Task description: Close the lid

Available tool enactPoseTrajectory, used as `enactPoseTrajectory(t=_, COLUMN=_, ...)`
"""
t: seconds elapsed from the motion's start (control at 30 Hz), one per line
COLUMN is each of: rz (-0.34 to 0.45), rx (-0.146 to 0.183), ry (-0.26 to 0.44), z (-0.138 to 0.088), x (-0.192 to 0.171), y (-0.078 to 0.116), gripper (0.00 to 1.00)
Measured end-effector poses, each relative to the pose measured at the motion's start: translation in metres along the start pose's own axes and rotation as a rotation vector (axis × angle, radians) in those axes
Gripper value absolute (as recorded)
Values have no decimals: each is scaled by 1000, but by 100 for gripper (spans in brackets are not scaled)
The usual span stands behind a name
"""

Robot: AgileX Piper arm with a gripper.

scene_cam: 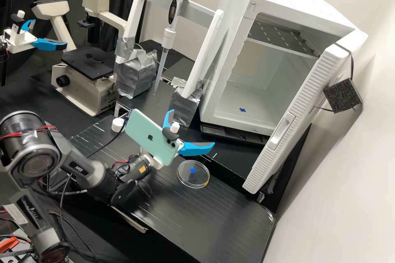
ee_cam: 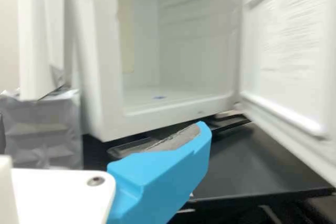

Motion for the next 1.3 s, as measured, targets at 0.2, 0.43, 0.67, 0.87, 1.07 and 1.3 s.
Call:
enactPoseTrajectory(t=0.2, rz=21, rx=-13, ry=-81, z=21, x=-16, y=13, gripper=100)
enactPoseTrajectory(t=0.43, rz=43, rx=3, ry=-162, z=39, x=-22, y=21, gripper=100)
enactPoseTrajectory(t=0.67, rz=3, rx=28, ry=-208, z=49, x=-27, y=12, gripper=100)
enactPoseTrajectory(t=0.87, rz=-42, rx=14, ry=-216, z=55, x=-29, y=4, gripper=100)
enactPoseTrajectory(t=1.07, rz=-37, rx=-1, ry=-223, z=59, x=-30, y=4, gripper=100)
enactPoseTrajectory(t=1.3, rz=-42, rx=-20, ry=-229, z=63, x=-36, y=11, gripper=100)
